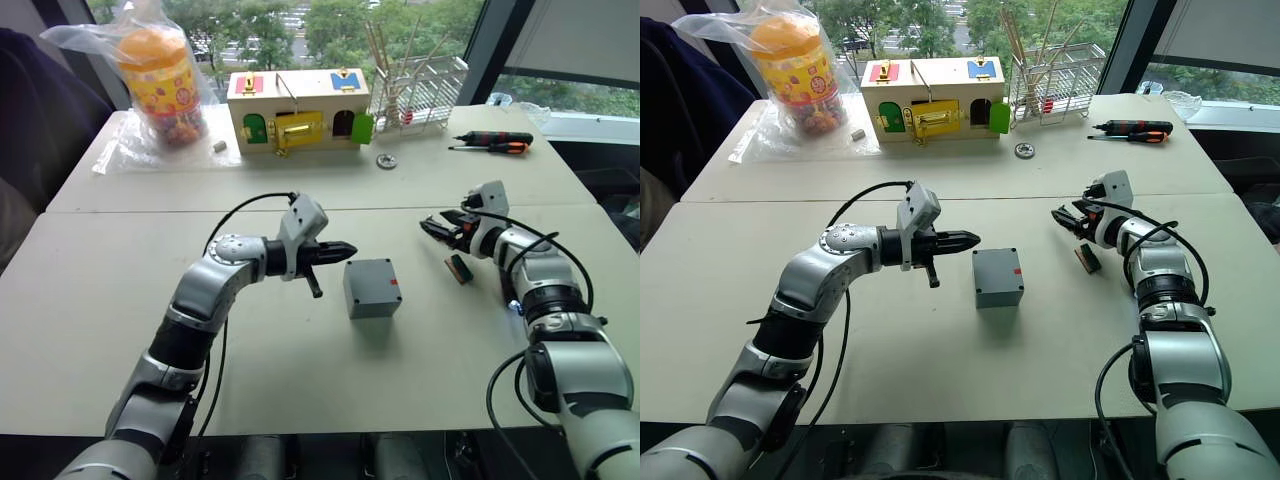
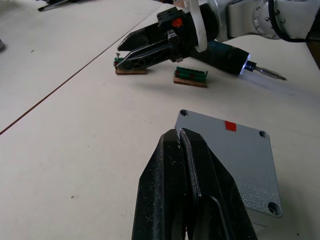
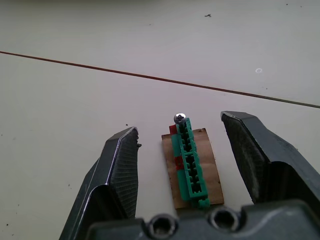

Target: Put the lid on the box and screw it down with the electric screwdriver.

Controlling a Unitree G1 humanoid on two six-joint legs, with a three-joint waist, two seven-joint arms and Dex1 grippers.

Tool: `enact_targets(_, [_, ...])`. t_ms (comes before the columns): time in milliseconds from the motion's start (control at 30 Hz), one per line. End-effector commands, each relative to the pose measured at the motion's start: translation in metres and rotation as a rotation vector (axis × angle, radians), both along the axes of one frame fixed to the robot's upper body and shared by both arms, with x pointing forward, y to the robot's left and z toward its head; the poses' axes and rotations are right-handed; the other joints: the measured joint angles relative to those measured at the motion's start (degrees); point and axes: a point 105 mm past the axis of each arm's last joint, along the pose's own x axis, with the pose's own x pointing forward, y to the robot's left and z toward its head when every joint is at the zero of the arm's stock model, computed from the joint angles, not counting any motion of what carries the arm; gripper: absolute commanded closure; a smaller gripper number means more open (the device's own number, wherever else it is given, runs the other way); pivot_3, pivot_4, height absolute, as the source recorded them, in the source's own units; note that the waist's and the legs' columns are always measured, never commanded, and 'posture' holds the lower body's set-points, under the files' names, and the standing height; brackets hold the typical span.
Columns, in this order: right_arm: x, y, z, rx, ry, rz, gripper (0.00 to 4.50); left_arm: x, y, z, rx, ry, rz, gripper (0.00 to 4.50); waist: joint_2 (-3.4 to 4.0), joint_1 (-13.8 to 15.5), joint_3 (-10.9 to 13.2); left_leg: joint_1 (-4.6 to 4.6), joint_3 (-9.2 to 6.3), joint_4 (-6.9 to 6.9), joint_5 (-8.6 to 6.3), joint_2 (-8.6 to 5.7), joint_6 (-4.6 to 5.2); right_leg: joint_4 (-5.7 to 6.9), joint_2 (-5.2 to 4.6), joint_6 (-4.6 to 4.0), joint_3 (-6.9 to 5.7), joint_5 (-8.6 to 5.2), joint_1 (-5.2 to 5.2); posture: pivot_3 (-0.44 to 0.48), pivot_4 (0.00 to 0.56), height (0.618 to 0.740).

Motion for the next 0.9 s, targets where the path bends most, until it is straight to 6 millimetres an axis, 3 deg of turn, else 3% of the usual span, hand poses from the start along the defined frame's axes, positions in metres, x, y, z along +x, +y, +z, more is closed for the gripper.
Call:
enact_targets(33, [0.0066,0.0031,0.0193,0.004,-0.066,0.006,1.48,-0.0043,-0.0031,0.0089,-0.010,-0.039,-0.020,4.50,0.00,-0.07,0.00,0.00,0.00,0.00,0.00,0.00,0.00,0.00,0.00,0.00,0.00,0.00,0.00,0.000,0.150,0.708])
enact_targets(267, [0.0095,0.0063,0.0183,0.019,-0.065,-0.002,1.48,-0.0051,-0.0041,0.0081,-0.004,-0.039,-0.023,4.50,0.00,-0.12,0.00,0.00,0.00,-0.01,0.00,0.01,0.00,0.00,0.00,0.00,0.00,0.00,0.00,0.000,0.150,0.708])
enact_targets(367, [0.0104,0.0065,0.0182,0.023,-0.066,-0.007,2.41,-0.0050,-0.0043,0.0083,-0.004,-0.039,-0.023,4.50,0.00,-0.23,0.00,0.00,0.00,-0.01,0.00,0.00,0.00,0.00,0.00,0.00,0.00,0.00,0.00,0.000,0.150,0.708])
enact_targets(500, [0.0117,0.0075,0.0199,0.032,-0.074,-0.011,4.43,-0.0054,-0.0041,0.0078,-0.002,-0.038,-0.024,4.50,0.00,-0.79,0.00,0.00,0.00,-0.02,0.00,0.00,0.00,0.01,0.00,0.00,0.00,0.00,0.00,0.000,0.150,0.708])
enact_targets(900, [0.0123,0.0078,0.0273,0.039,-0.094,-0.003,4.48,-0.0054,-0.0039,0.0059,0.000,-0.033,-0.024,4.50,0.01,-0.92,0.00,0.00,0.00,-0.07,0.00,0.01,0.00,0.01,0.00,0.00,0.00,0.00,0.00,0.000,0.150,0.708])
